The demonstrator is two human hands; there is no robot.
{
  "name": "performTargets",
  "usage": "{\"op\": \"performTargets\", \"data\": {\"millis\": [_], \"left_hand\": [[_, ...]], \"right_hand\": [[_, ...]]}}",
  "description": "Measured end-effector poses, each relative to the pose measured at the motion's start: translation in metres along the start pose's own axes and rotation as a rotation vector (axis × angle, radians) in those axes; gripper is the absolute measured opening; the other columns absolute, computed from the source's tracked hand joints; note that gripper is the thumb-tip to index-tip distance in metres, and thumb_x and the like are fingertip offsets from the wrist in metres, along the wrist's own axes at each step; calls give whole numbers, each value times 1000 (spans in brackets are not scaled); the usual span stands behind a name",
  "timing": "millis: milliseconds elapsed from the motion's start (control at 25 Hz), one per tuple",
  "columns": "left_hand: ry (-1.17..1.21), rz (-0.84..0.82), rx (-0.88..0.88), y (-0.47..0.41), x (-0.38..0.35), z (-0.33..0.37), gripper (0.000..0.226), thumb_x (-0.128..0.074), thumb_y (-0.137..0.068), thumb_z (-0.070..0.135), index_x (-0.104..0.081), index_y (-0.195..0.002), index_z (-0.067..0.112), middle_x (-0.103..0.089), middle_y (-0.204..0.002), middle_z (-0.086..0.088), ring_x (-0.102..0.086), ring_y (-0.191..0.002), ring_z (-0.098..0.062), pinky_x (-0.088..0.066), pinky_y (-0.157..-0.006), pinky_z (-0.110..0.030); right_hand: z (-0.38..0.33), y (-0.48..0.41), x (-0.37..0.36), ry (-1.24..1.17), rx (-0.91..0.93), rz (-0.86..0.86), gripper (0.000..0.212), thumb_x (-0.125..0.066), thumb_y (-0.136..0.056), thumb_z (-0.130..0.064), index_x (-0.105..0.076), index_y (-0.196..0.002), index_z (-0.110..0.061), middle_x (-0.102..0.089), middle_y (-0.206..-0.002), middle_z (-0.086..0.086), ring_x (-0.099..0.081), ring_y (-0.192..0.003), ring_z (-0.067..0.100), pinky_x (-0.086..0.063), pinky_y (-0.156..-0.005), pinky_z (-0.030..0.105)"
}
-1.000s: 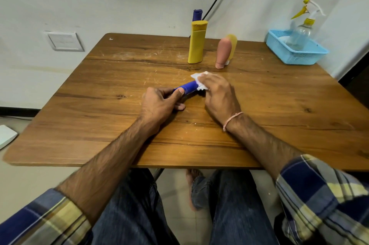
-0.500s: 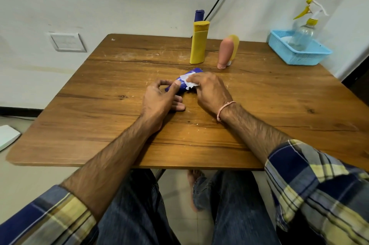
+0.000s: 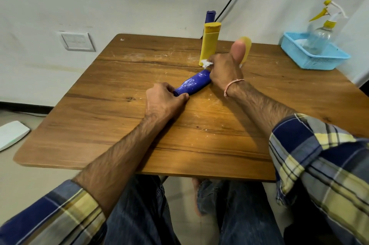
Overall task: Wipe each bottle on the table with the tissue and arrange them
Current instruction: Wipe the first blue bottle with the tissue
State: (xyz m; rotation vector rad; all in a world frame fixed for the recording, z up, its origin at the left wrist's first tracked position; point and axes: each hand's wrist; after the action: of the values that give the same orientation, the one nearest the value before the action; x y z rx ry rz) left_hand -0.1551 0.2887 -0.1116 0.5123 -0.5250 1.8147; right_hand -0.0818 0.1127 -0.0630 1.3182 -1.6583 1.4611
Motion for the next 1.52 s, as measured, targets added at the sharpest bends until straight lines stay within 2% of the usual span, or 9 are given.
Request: {"op": "performTargets", "data": {"millis": [120, 320, 480, 680, 840, 1040, 1200, 1360, 1520], "left_hand": [[-41, 23, -48, -3, -4, -4, 36, -85, -76, 43, -79, -98, 16, -68, -77, 4, -58, -65, -1, -40, -53, -10], [-20, 5, -94, -8, -5, -10, 33, -87, -75, 40, -80, -97, 18, -71, -78, 6, -54, -64, 8, -35, -48, -1], [-11, -39, -95, -8, -4, -6, 33, -87, -77, 39, -79, -102, 18, -72, -81, 6, -61, -71, 1, -47, -57, -11], [-12, -9, -136, -6, -4, -7, 22, -80, -80, 36, -78, -83, 14, -76, -77, -3, -71, -71, -15, -62, -67, -31], [-30, -43, -100, -7, -2, -5, 35, -87, -76, 39, -79, -102, 16, -76, -93, -2, -69, -86, -12, -62, -79, -31], [15, -15, -120, -2, -2, -5, 25, -86, -75, 37, -77, -84, 16, -75, -78, 0, -69, -72, -12, -62, -69, -32], [-14, -43, -76, -4, -1, -3, 31, -86, -77, 37, -79, -98, 16, -76, -90, -2, -70, -83, -13, -63, -76, -31], [-4, 0, -120, -2, -1, -5, 22, -77, -80, 32, -78, -80, 10, -74, -73, -8, -72, -71, -22, -59, -62, -32], [10, -49, -56, -4, 1, -4, 36, -84, -79, 42, -79, -101, 14, -74, -82, -1, -68, -76, -9, -52, -60, -20]], "right_hand": [[-18, 14, -13, 32, 68, -42, 34, -57, -85, 1, -71, -114, -12, -69, -111, 16, -63, -104, 34, -52, -88, 38], [-5, 58, -9, -126, 414, -56, 50, -51, -75, 10, -71, -115, -10, -72, -114, 10, -61, -108, 25, -47, -96, 32], [2, 40, -8, -56, 177, -5, 46, -49, -82, 9, -70, -118, -9, -68, -123, 13, -59, -120, 27, -41, -108, 35], [-23, 71, -17, -238, 545, -156, 53, -51, -78, 13, -67, -122, -10, -67, -127, 6, -57, -125, 17, -38, -112, 28], [-5, 40, -5, -54, 167, -28, 47, -52, -83, 6, -67, -123, -14, -65, -130, 8, -56, -125, 24, -38, -112, 30], [-23, 62, -12, -219, 528, -175, 54, -52, -75, 13, -69, -120, -11, -68, -124, 8, -59, -121, 17, -42, -109, 29], [-6, 50, -6, -79, 188, -15, 49, -51, -82, 9, -66, -125, -11, -63, -131, 10, -55, -127, 24, -37, -113, 34], [-17, 83, -20, -170, 564, -73, 52, -50, -72, 14, -69, -118, -2, -67, -124, 13, -59, -123, 24, -41, -110, 36], [6, 60, -7, -92, 173, 36, 48, -50, -78, 11, -68, -120, -5, -65, -127, 14, -58, -124, 26, -40, -111, 35]]}}
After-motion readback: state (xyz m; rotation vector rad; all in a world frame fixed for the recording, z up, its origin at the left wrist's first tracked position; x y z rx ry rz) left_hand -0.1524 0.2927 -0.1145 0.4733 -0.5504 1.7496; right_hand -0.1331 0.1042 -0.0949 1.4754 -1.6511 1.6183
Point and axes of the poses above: each hand's wrist, its own y-axis away from the middle knuckle, its own x-axis out of the back of the hand, z = x × y
